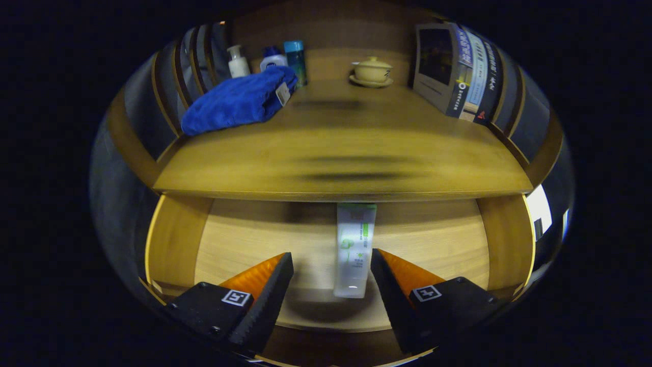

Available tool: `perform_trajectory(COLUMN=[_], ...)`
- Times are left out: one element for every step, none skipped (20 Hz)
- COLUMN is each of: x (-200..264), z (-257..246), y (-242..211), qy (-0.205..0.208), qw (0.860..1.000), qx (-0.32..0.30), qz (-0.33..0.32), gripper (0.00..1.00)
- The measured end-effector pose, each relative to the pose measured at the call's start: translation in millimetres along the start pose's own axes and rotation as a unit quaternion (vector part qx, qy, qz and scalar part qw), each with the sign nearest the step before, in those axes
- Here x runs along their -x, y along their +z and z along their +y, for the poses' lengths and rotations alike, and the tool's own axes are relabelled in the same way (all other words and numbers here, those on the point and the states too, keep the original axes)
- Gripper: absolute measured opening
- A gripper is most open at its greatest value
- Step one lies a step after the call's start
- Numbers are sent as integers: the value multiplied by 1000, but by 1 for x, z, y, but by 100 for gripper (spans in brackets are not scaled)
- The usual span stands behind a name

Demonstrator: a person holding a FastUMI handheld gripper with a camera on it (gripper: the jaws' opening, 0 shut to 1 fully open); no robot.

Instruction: Pull open the drawer, take out the items inside it, and place them on the countertop above the cabinet.

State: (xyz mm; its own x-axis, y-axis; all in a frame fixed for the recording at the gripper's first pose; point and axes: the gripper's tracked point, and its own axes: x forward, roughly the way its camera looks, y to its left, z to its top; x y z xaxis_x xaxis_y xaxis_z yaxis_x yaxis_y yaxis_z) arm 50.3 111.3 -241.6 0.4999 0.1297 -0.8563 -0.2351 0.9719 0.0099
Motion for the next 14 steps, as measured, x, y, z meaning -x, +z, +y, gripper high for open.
perform_trajectory(x=[-4,-8,-12,-17,-22,-24,-27,-30,-30,-25,-22,-13,-4,6], z=[-2,-2,-4,-4,-5,-5,-8,-13,-19,-21,-22,-23,-23,-22], y=[-3,-6,-8,-11,-16,-20,-22,-22,-22,-17,-13,-7,-2,4], qy=[-3,-5,-8,-8,-8,-10,-18,-26,-36,-35,-30,-26,-22,-15], qw=[1000,999,999,998,996,995,994,993,992,992,992,992,993,994], qx=[-3,-8,-13,-15,-18,-18,-13,-11,-7,-11,-11,-10,-10,-14], qz=[17,34,51,67,85,99,110,118,123,124,125,122,117,110], gripper=[99,99,99,99,97,94,90,86,82,76,66,55,53,51])
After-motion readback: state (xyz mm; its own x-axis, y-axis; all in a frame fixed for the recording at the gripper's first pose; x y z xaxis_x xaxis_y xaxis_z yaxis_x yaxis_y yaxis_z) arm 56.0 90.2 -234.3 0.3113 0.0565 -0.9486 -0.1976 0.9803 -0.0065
